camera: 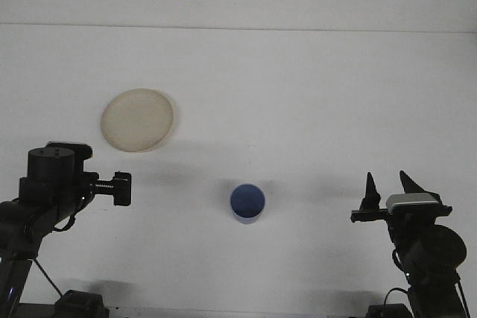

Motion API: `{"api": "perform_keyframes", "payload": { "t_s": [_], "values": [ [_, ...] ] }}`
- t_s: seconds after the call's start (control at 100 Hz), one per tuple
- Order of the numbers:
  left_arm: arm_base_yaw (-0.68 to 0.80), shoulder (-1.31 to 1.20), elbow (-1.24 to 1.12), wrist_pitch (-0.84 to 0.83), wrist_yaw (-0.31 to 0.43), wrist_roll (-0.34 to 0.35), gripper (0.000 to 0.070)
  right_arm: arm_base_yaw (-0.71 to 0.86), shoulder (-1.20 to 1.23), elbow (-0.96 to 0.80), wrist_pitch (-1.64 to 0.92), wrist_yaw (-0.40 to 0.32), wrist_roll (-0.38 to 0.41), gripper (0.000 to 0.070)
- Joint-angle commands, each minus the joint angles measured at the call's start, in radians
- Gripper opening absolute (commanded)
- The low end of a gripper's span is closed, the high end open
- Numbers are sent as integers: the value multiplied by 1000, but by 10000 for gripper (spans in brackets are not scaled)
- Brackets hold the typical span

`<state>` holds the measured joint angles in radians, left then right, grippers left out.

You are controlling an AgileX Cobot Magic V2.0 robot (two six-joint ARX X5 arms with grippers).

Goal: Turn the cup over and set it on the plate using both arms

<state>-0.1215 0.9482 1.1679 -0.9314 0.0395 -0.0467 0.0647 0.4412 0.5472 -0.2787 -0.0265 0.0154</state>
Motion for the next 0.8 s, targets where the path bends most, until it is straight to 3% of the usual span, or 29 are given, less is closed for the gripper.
{"api": "perform_keyframes", "payload": {
  "t_s": [0.0, 0.13, 0.49, 0.79],
  "values": [
    [-24, 33, 50, 2, 26, -10, 630, 1, 5, 2, 10, 1, 4, 450],
    [-122, 125, 140, -13, 59, -33, 609, 1, 5, 2, 10, 1, 4, 450],
    [-487, 467, 311, 26, 59, -46, 606, 1, 5, 2, 10, 1, 4, 450],
    [-635, 662, 386, 54, 59, -27, 608, 1, 5, 2, 10, 1, 3, 450]
  ]
}}
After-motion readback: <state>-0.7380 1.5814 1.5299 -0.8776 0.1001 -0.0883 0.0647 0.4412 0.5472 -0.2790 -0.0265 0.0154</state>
